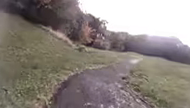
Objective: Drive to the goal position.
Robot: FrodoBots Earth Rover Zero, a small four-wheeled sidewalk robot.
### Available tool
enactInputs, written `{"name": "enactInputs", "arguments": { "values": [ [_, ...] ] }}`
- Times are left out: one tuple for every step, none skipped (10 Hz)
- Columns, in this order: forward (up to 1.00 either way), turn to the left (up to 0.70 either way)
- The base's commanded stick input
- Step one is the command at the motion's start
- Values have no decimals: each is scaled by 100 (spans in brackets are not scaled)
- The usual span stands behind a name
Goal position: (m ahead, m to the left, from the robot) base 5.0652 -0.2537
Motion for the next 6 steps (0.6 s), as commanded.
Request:
{"name": "enactInputs", "arguments": {
  "values": [
    [85, -27],
    [85, -15],
    [85, 0],
    [85, 0],
    [85, 0],
    [85, 0]
  ]
}}
